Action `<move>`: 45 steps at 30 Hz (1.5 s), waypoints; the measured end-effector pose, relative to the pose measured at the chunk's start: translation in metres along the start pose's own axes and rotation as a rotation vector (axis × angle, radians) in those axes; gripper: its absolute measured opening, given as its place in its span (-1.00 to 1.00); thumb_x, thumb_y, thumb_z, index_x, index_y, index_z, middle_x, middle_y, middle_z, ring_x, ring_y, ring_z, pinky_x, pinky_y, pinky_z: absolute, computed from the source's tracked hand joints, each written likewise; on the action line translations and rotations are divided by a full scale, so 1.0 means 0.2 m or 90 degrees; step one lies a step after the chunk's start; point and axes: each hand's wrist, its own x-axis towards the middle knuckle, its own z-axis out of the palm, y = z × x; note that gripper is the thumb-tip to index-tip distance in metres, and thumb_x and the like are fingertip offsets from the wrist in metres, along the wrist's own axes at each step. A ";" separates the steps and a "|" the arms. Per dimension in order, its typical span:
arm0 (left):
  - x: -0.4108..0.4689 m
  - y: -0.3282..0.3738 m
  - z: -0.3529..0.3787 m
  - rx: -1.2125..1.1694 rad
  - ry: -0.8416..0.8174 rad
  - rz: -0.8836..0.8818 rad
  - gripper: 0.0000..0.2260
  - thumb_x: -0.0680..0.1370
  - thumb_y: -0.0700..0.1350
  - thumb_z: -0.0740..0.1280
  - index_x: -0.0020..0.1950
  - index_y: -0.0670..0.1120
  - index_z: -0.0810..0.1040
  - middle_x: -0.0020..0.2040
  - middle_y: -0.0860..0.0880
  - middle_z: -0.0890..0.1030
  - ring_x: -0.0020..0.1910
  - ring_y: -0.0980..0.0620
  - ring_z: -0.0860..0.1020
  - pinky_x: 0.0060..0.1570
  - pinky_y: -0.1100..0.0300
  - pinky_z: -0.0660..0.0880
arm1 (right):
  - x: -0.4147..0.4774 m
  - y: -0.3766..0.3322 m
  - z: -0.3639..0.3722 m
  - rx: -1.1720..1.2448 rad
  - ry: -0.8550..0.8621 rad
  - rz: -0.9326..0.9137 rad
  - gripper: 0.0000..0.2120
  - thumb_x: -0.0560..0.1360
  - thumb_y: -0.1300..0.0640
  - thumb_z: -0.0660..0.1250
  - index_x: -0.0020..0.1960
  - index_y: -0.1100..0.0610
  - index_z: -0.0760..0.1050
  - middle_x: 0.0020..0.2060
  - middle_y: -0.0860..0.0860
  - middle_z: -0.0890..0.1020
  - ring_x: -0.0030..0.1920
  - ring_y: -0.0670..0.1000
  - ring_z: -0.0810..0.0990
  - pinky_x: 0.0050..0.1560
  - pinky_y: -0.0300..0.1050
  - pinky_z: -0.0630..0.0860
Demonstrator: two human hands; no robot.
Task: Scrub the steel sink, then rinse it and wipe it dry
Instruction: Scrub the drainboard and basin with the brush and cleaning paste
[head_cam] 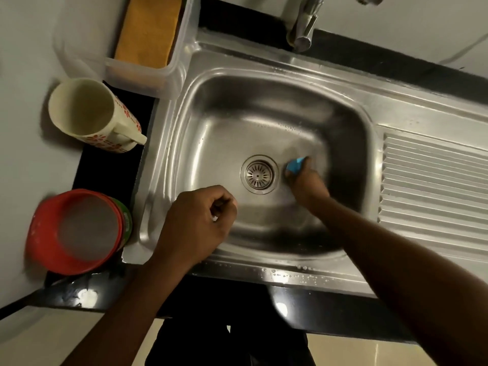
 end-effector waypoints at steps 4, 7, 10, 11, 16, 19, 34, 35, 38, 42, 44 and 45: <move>0.01 0.02 0.01 -0.002 -0.011 0.018 -0.89 0.60 -0.11 0.45 -0.12 0.04 0.68 -0.27 0.18 0.67 -0.21 0.16 0.67 -0.18 0.21 0.60 | -0.29 0.06 0.12 -0.128 -0.186 -0.082 -0.46 0.70 0.01 0.20 0.56 0.21 0.09 0.13 0.24 0.63 -0.06 0.15 0.59 -0.08 -0.01 0.45; 0.01 0.02 0.00 0.006 -0.017 0.024 -0.89 0.60 -0.11 0.46 -0.12 0.05 0.68 -0.28 0.19 0.67 -0.21 0.16 0.67 -0.21 0.29 0.58 | -0.20 0.07 0.09 -0.113 -0.174 -0.109 -0.44 0.69 -0.09 0.22 0.53 0.13 0.08 0.13 0.23 0.65 -0.02 0.19 0.63 -0.03 0.06 0.52; 0.01 -0.01 -0.02 0.026 -0.012 0.022 -0.90 0.60 -0.10 0.46 -0.11 0.05 0.69 -0.26 0.20 0.67 -0.20 0.18 0.67 -0.18 0.27 0.60 | 0.05 0.00 0.01 -0.086 -0.084 -0.088 -0.38 0.68 -0.13 0.23 0.57 0.11 0.04 0.08 0.20 0.64 -0.06 0.16 0.64 -0.06 0.10 0.60; 0.00 -0.02 -0.03 0.029 -0.012 0.018 -0.90 0.60 -0.10 0.46 -0.11 0.05 0.69 -0.26 0.20 0.68 -0.20 0.17 0.68 -0.17 0.24 0.61 | 0.12 -0.05 -0.02 -0.095 -0.069 -0.077 -0.35 0.68 -0.13 0.23 0.60 0.11 0.02 0.03 0.16 0.63 -0.13 0.11 0.61 -0.16 0.05 0.57; -0.02 -0.03 -0.06 0.027 -0.008 0.014 -0.90 0.59 -0.12 0.46 -0.11 0.05 0.69 -0.26 0.18 0.68 -0.20 0.13 0.68 -0.15 0.16 0.62 | 0.22 -0.14 -0.11 -0.105 -0.034 -0.055 -0.31 0.68 -0.14 0.23 0.63 0.12 0.01 0.03 0.15 0.58 -0.17 0.08 0.51 -0.19 -0.02 0.42; -0.02 -0.03 -0.05 0.019 -0.006 0.012 -0.90 0.59 -0.10 0.46 -0.11 0.06 0.68 -0.26 0.18 0.68 -0.20 0.15 0.68 -0.16 0.10 0.64 | 0.00 -0.05 0.00 -0.119 -0.100 -0.075 -0.32 0.70 -0.11 0.19 0.64 0.13 -0.04 0.00 0.11 0.55 -0.16 0.05 0.49 -0.13 -0.03 0.42; -0.04 -0.06 -0.02 0.007 -0.033 0.014 -0.92 0.59 -0.12 0.46 -0.09 0.03 0.70 -0.24 0.17 0.69 -0.19 0.15 0.69 -0.14 0.09 0.65 | 0.30 -0.01 -0.22 -0.067 0.036 0.115 -0.44 0.73 0.15 0.13 0.59 0.41 0.04 0.50 0.35 0.31 0.45 0.34 0.39 0.44 0.16 0.35; -0.03 -0.05 -0.02 0.009 -0.030 0.017 -0.92 0.59 -0.12 0.46 -0.09 0.03 0.70 -0.25 0.17 0.69 -0.19 0.15 0.69 -0.14 0.11 0.65 | 0.26 -0.02 -0.21 -0.126 0.027 0.094 -0.46 0.75 0.19 0.06 0.61 0.43 -0.01 0.55 0.37 0.23 0.50 0.37 0.32 0.49 0.21 0.29; -0.01 -0.02 -0.02 0.010 -0.020 0.026 -0.90 0.59 -0.12 0.46 -0.11 0.04 0.69 -0.26 0.18 0.68 -0.20 0.15 0.68 -0.16 0.11 0.64 | 0.07 0.05 -0.12 -0.376 -0.114 0.015 -0.53 0.72 0.30 0.02 0.59 0.44 0.08 0.54 0.43 0.23 0.50 0.46 0.30 0.45 0.35 0.32; 0.02 0.01 0.00 0.004 -0.032 0.045 -0.90 0.60 -0.09 0.45 -0.12 0.05 0.68 -0.28 0.19 0.67 -0.21 0.15 0.67 -0.17 0.06 0.65 | -0.13 0.16 0.02 -0.135 -0.035 0.085 -0.52 0.70 0.21 0.15 0.57 0.36 0.19 0.45 0.35 0.40 0.37 0.37 0.47 0.31 0.25 0.43; 0.03 0.02 0.01 -0.001 -0.046 0.051 -0.91 0.60 -0.07 0.44 -0.11 0.04 0.67 -0.27 0.17 0.67 -0.23 0.13 0.67 -0.18 0.02 0.65 | -0.18 0.15 0.04 -0.262 -0.063 0.079 -0.52 0.69 0.18 0.20 0.55 0.33 0.24 0.40 0.30 0.45 0.29 0.31 0.54 0.28 0.23 0.47; 0.04 0.01 0.01 -0.002 -0.046 0.052 -0.91 0.60 -0.06 0.44 -0.11 0.04 0.67 -0.27 0.16 0.67 -0.23 0.13 0.67 -0.18 0.02 0.65 | -0.16 0.15 0.04 -0.257 -0.059 0.069 -0.51 0.69 0.19 0.20 0.57 0.33 0.21 0.42 0.31 0.43 0.32 0.32 0.52 0.31 0.23 0.46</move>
